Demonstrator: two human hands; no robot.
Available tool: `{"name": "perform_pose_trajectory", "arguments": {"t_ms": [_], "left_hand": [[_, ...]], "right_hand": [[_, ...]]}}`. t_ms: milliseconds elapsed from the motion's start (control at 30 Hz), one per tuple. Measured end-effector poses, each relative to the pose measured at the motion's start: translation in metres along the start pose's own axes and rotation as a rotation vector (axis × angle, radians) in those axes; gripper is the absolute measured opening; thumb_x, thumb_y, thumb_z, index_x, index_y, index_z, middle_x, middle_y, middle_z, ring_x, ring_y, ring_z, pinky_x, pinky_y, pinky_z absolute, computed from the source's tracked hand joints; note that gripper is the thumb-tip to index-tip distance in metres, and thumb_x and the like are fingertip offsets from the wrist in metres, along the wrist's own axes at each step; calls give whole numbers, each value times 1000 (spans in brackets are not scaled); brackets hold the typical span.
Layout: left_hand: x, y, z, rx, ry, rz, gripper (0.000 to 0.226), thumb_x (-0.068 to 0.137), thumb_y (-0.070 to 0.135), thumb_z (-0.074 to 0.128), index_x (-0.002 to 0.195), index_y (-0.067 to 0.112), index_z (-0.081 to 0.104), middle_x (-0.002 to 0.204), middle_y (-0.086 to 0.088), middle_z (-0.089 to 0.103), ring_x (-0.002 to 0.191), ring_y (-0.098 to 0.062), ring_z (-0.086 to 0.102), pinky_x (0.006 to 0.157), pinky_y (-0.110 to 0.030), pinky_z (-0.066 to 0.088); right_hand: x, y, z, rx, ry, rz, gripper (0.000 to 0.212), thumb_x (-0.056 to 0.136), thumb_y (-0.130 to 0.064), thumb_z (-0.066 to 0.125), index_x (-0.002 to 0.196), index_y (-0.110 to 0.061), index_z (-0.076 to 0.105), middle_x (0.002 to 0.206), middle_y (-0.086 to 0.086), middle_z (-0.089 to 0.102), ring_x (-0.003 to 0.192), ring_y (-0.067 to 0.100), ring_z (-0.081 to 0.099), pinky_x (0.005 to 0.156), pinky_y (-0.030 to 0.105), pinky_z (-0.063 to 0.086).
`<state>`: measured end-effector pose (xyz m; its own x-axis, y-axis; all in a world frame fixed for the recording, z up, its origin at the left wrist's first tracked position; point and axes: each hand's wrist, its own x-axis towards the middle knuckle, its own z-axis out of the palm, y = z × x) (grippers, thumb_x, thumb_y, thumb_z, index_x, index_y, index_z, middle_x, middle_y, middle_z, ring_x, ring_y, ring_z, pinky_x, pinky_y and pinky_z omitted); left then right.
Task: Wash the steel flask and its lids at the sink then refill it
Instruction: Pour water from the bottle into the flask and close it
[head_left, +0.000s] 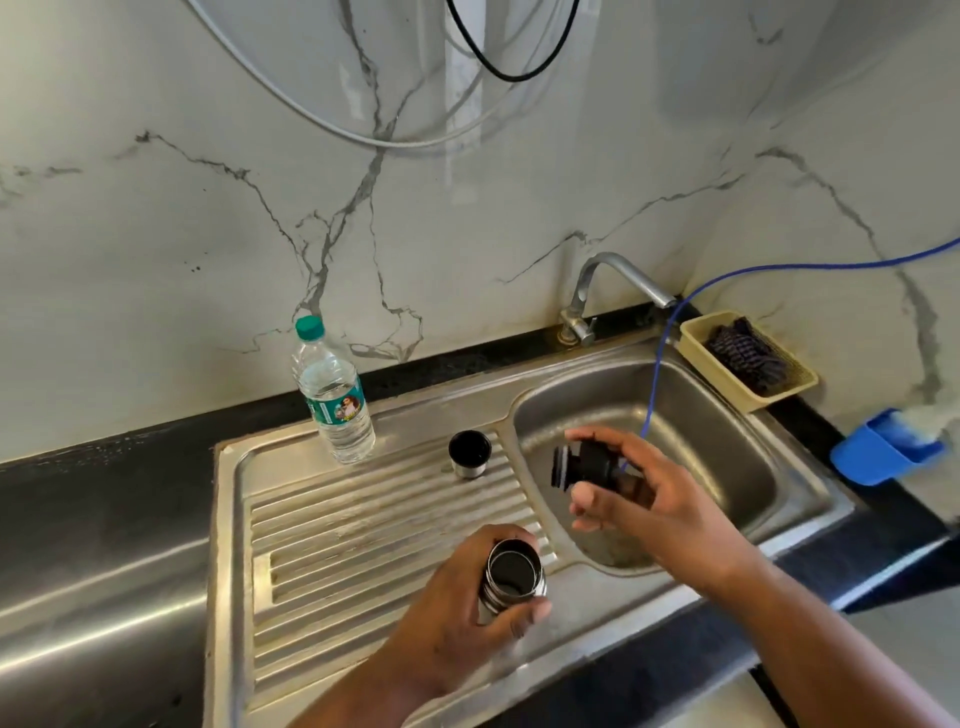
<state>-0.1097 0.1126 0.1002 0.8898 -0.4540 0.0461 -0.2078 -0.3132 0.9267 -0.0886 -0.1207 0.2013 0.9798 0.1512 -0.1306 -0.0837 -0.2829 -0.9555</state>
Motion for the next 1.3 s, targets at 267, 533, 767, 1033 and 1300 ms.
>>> {"name": "perform_pose_trajectory", "arguments": {"t_ms": [267,533,767,1033,1300], "left_hand": [[-1,0,3,-86,16,33,44,92,59,66,123,30,54,105,5,64,96,-21,62,82,-47,52],[-4,4,0,-89,-4,66,53,92,67,56,136,39,47,123,10,64,115,-18,62,94,-44,52],[-1,1,-2,-75,-15,98,60,90,72,53,139,37,47,126,14,63,119,-12,61,96,-40,51],[-2,0,-1,-85,-9,96,72,80,87,48,135,41,47,122,17,63,115,-5,60,93,-31,52],[2,-8,3,-129,-11,97,45,90,53,65,123,27,54,108,6,67,100,-18,65,84,-45,54]], "right_hand": [[-29,-31,22,-618,-168,-216,55,84,-39,83,129,-51,54,124,-26,58,113,2,62,91,22,56],[-27,-38,50,-912,-143,-211,59,87,-47,73,136,-52,42,125,-29,49,102,-7,54,86,18,49],[-23,-42,64,-998,-142,-153,62,86,-47,75,138,-49,41,122,-23,51,97,-3,55,86,21,51],[-22,-31,76,-1029,-85,-79,57,83,-49,76,129,-45,43,112,-18,53,99,5,58,84,26,54],[-19,-35,80,-1038,-109,-7,54,82,-52,77,125,-46,44,108,-16,53,94,7,58,79,27,56]]}}
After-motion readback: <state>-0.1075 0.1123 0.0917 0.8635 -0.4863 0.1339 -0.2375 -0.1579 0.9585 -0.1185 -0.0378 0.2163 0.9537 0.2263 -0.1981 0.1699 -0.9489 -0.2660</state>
